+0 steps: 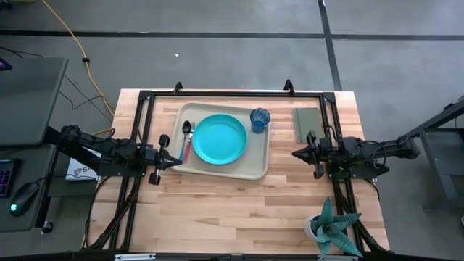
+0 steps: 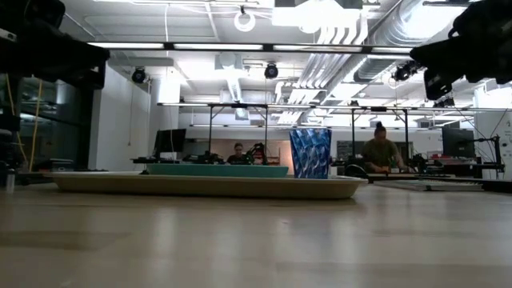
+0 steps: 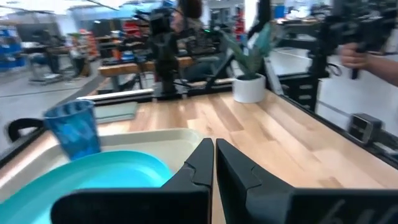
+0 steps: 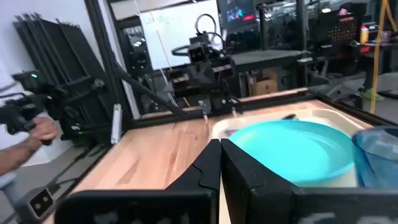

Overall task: Pick and place plate/cup/fork/spoon on tray
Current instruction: Return to Home Position

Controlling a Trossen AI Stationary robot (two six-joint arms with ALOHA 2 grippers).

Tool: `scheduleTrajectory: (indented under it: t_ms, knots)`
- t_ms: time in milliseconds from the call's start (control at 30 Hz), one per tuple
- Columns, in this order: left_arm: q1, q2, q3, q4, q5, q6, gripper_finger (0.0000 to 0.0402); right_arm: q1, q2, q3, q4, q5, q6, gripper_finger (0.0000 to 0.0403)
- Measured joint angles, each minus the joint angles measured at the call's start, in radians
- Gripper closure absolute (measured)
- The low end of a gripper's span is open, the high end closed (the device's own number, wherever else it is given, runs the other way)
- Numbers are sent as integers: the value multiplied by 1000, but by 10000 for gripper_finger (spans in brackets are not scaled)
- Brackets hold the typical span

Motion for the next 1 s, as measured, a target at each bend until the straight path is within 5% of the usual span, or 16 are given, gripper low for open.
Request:
scheduleTrajectory:
  t_ms: [200,467,1000]
  knots:
    - [0,12,0,-13,60,-24,401,37,-30,0,-63,44,-39,403]
    - [1,13,0,21,-170,-27,401,39,-30,0,-63,44,-86,403]
    - [8,-32,0,21,-167,-34,401,39,-30,-1,-63,42,-86,403]
